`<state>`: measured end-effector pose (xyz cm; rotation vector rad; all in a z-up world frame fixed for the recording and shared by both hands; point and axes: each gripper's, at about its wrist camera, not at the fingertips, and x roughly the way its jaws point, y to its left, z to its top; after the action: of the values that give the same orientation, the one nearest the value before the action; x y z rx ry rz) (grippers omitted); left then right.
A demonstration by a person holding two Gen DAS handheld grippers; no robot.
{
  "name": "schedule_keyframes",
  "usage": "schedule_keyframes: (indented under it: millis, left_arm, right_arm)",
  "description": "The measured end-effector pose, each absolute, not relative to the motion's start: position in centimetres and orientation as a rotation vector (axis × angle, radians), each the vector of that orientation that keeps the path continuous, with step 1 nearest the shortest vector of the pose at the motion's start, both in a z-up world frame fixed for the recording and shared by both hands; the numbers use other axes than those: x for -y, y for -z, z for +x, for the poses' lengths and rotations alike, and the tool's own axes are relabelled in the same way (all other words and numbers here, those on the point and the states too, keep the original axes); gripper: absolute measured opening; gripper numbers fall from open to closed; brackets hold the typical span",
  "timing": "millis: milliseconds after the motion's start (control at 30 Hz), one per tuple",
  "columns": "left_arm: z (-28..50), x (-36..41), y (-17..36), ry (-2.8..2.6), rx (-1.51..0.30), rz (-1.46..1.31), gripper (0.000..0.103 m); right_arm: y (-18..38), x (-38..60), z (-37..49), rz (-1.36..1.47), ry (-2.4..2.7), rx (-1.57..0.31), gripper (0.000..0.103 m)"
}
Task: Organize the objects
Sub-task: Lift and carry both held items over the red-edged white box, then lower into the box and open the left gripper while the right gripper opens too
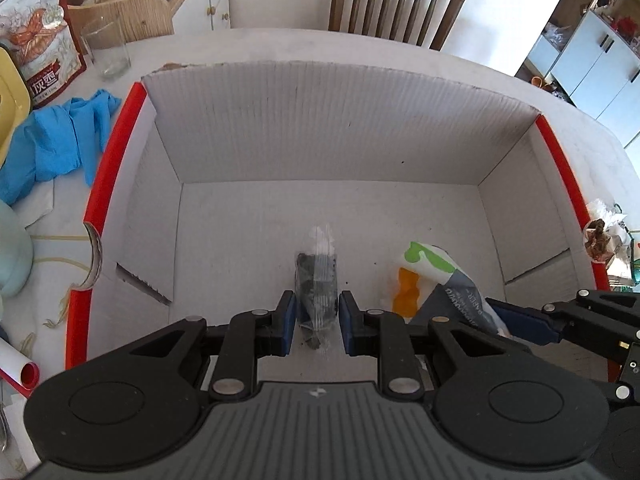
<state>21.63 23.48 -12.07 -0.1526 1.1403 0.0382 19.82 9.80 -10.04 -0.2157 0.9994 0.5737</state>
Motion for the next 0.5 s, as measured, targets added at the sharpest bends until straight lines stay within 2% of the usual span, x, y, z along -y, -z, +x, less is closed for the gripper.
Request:
schedule_keyframes:
  millis: [500]
  left_arm:
    - [19.4, -23.2, 9.6, -0.057, -1.075, -0.141, 0.022]
  right_arm:
    - [7.7, -7.8, 19.3, -0.140, -0.587, -0.966, 0.028]
